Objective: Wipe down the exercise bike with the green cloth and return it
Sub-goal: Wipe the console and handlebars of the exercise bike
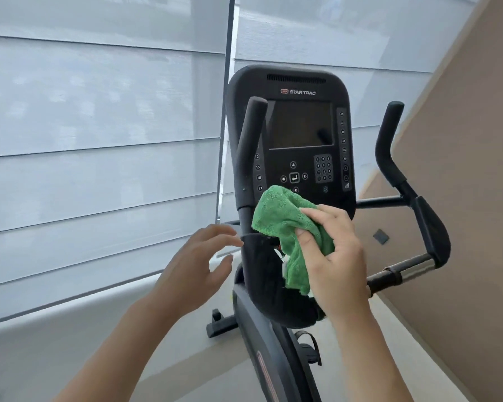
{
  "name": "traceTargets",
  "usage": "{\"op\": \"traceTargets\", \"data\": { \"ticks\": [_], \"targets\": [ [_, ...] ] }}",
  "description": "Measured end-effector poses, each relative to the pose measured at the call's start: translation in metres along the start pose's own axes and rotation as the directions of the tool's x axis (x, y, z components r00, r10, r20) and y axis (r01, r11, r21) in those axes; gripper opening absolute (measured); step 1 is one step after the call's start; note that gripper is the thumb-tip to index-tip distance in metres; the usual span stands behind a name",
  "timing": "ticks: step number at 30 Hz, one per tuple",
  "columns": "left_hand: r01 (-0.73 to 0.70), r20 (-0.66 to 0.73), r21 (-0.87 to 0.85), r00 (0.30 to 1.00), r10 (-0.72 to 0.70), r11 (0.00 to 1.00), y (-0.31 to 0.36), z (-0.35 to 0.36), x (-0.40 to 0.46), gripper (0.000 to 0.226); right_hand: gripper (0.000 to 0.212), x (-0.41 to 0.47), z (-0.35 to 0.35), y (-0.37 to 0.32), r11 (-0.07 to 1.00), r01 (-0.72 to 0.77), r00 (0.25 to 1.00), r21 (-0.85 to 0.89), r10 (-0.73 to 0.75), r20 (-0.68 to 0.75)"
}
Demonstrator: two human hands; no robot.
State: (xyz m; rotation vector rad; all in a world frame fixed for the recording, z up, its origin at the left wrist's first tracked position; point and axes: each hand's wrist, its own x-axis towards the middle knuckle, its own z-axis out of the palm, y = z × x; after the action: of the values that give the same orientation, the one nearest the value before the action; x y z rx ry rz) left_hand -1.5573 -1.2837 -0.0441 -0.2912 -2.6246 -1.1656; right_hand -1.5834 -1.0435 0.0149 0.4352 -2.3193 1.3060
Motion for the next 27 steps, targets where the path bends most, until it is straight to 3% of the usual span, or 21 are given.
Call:
{"op": "traceTargets", "data": {
  "ticks": [5,8,11,14,17,21,27],
  "targets": [
    [-0.099,0.062,-0.130,0.992,0.108,0.987,-0.037,-0.016,0.027,0.037,0.040,-0.028,0.053,-0.002,0.954,-0.017,0.993,-0.298,0.052,0.110],
    [-0.139,0.094,-0.209,0.982,0.162,0.968,-0.049,-0.013,0.040,0.033,0.046,-0.041,0.072,-0.006,0.799,-0.007,0.989,-0.601,0.095,0.116],
    [-0.183,0.127,-0.299,0.965,0.229,0.937,-0.057,-0.005,0.041,0.033,0.046,-0.063,0.077,-0.011,0.680,0.000,0.987,-0.733,0.119,0.109],
    [-0.188,0.145,-0.380,0.955,0.259,0.906,-0.064,0.001,0.036,0.025,0.047,-0.097,0.069,-0.011,0.634,-0.003,0.983,-0.774,0.142,0.112],
    [-0.168,0.176,-0.442,0.947,0.269,0.881,-0.070,0.006,0.033,0.024,0.044,-0.114,0.060,-0.011,0.666,-0.065,0.979,-0.743,0.188,0.083],
    [-0.145,0.204,-0.455,0.943,0.261,0.879,-0.080,0.008,0.041,0.024,0.038,-0.088,0.077,-0.011,0.665,-0.095,0.985,-0.741,0.171,0.028],
    [-0.136,0.187,-0.417,0.955,0.231,0.899,-0.086,0.003,0.051,0.026,0.037,-0.029,0.100,-0.006,0.706,-0.024,0.996,-0.708,0.076,0.043]
  ]
}}
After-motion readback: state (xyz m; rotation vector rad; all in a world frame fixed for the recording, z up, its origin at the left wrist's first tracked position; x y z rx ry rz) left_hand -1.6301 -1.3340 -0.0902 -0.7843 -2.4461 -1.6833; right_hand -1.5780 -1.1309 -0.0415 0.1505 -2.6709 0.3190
